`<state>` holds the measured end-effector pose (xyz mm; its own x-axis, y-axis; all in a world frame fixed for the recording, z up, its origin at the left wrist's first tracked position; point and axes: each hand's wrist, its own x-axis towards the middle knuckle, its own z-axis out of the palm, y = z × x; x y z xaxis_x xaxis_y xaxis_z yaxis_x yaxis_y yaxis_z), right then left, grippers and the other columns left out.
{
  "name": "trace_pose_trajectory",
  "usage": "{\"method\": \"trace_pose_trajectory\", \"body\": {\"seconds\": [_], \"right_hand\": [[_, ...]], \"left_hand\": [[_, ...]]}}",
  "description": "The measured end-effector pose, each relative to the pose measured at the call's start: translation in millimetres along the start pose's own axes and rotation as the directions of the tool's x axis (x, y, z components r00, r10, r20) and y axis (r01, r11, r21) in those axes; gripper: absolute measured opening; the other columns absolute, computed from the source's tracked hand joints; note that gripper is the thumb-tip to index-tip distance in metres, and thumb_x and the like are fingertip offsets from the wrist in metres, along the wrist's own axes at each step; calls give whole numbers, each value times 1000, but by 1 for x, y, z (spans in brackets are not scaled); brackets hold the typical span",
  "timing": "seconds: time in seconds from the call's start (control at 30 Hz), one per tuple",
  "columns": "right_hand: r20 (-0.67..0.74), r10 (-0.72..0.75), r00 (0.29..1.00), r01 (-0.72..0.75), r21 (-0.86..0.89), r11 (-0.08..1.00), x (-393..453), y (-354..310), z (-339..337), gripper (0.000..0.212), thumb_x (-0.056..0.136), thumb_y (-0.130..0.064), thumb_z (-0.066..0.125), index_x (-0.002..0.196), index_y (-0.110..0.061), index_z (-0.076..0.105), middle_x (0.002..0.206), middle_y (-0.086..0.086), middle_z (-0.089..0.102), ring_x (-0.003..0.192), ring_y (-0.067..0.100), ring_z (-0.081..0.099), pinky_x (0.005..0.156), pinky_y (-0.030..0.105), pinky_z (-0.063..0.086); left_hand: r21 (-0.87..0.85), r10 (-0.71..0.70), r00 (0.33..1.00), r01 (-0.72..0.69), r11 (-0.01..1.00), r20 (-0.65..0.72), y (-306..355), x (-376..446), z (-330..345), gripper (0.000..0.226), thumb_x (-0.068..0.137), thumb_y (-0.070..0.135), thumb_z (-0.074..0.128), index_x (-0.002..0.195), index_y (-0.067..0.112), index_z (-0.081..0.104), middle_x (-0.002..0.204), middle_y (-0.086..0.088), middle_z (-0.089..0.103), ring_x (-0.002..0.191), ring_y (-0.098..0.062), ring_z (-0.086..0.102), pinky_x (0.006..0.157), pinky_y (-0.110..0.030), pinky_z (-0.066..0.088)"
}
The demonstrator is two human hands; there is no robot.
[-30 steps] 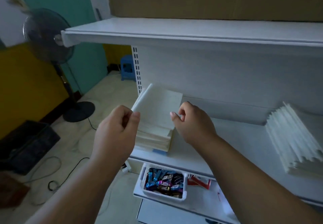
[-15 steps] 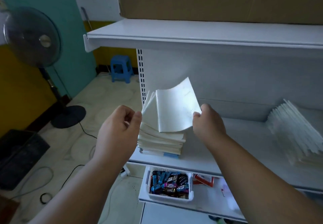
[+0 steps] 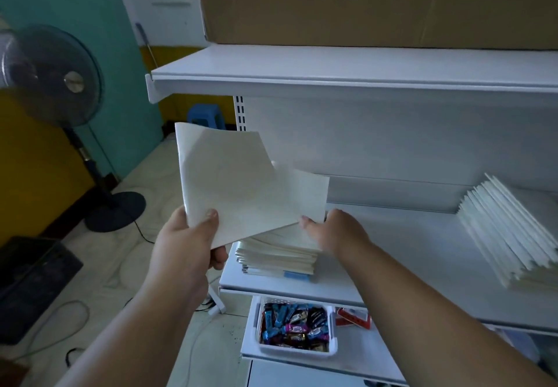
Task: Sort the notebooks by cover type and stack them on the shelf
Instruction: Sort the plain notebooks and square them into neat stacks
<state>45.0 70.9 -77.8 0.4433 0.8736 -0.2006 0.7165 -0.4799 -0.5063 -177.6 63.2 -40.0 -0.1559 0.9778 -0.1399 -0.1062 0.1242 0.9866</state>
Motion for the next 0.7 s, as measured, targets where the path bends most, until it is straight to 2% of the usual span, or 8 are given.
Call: {"method": "trace_pose_trajectory", "body": {"seconds": [0.1, 0.2, 0.27, 0.43, 0.53, 0.6, 0.63, 0.7], "right_hand": [[-134, -14, 991, -1, -110, 994, 2, 2, -9, 48, 98, -42, 52, 127, -4, 56, 125, 16, 63, 111, 34, 60, 83, 34, 45], [-253, -1, 967, -28, -108, 994, 1, 7, -18, 31, 100, -30, 47, 119, -7, 54, 118, 13, 63, 108, 34, 59, 78, 33, 40], [-258, -22, 966, -16, -141, 990, 1, 5, -15, 27, 100, -28, 48, 113, -7, 56, 115, 13, 64, 107, 35, 60, 76, 32, 40], [-229, -55, 972, 9, -196, 980, 5, -4, -7, 27, 97, -28, 53, 109, -6, 63, 115, 15, 67, 108, 36, 62, 79, 32, 44], [-278, -91, 956, 12, -274, 962, 2, 2, -18, 24, 96, -27, 52, 111, -11, 63, 114, 11, 66, 107, 33, 63, 76, 32, 43], [-318, -100, 943, 34, -207, 978, 1, 9, -26, 19, 98, -24, 49, 109, -12, 58, 112, 10, 65, 103, 34, 62, 74, 32, 42], [-321, -91, 943, 59, -109, 992, 0, 11, -28, 16, 99, -24, 47, 106, -12, 55, 109, 10, 65, 99, 34, 62, 71, 32, 42], [-291, -69, 954, 140, 232, 963, -4, 10, -31, 14, 99, -24, 50, 98, -11, 51, 102, 12, 64, 83, 32, 63, 60, 30, 46]], "left_hand": [[-27, 6, 1000, -6, 1000, 13, 1, -4, -3, 8, 100, 18, 57, 101, 15, 63, 74, -7, 56, 43, -17, 43, 43, -29, 37], [-5, -13, 1000, 13, 1000, 1, 3, -4, -5, 14, 100, 27, 57, 96, 16, 65, 80, -6, 58, 51, -17, 42, 43, -27, 34], [20, -29, 1000, 29, 999, 6, 3, -4, -4, 18, 99, 32, 58, 94, 16, 66, 88, -7, 58, 58, -19, 42, 44, -26, 35], [14, -38, 999, 38, 999, 38, 0, -8, 1, 18, 99, 32, 58, 94, 17, 66, 91, -3, 59, 64, -20, 44, 48, -27, 38], [28, -34, 999, 33, 999, 33, -3, -4, 2, 18, 98, 34, 60, 93, 18, 65, 97, -6, 60, 65, -22, 44, 47, -27, 39], [31, -39, 998, 37, 999, 40, -4, -2, 2, 17, 98, 35, 60, 97, 19, 65, 104, -8, 60, 63, -21, 44, 47, -27, 39], [25, -43, 998, 42, 999, 45, -4, -2, 2, 17, 98, 35, 60, 101, 19, 65, 108, -8, 59, 64, -22, 44, 48, -28, 40], [28, -41, 997, 39, 999, 70, -4, -4, 4, 22, 98, 38, 60, 107, 19, 65, 114, -6, 59, 66, -22, 45, 52, -29, 41]]}}
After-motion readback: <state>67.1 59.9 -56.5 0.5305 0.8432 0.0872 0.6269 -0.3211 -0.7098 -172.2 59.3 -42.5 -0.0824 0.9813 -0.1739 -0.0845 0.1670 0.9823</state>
